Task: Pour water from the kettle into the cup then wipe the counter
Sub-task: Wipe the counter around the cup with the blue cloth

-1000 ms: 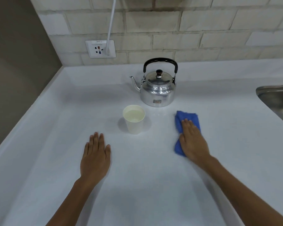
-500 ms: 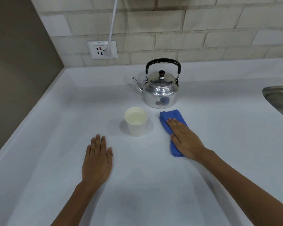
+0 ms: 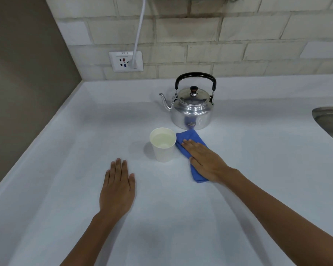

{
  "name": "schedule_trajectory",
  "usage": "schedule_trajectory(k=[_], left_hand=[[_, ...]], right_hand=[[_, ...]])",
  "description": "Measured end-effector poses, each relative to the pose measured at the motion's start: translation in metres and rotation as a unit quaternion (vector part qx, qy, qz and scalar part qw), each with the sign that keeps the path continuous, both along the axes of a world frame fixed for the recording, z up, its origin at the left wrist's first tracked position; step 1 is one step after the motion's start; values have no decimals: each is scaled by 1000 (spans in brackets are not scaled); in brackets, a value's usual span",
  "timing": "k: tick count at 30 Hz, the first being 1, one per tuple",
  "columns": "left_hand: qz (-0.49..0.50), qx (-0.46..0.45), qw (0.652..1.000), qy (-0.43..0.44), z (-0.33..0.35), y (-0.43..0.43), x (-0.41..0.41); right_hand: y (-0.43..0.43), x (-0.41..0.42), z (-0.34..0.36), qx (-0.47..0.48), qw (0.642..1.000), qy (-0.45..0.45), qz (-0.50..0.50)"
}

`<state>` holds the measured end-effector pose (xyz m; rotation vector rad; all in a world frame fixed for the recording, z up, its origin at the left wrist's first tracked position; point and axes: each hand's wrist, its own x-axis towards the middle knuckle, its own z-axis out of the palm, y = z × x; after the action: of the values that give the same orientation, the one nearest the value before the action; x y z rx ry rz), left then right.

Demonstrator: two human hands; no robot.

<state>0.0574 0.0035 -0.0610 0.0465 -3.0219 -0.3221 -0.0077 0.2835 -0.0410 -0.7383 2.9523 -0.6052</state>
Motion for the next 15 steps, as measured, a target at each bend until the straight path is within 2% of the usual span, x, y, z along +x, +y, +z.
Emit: schedule_trajectory(k=[4, 8, 12, 15], left_hand=[[-1, -6, 1000, 0, -1, -2, -1], [-1, 10, 1000, -6, -2, -4, 0], [-3, 4, 1000, -4, 0, -4, 0], [0, 0, 1000, -2, 1, -1, 1]], right_hand=[[-24, -2, 1, 10, 1000, 11, -6], [4, 17, -7, 2, 1000, 17, -10], [31, 31, -3, -10, 994, 23, -111], [17, 53, -4, 6, 985, 35, -167]])
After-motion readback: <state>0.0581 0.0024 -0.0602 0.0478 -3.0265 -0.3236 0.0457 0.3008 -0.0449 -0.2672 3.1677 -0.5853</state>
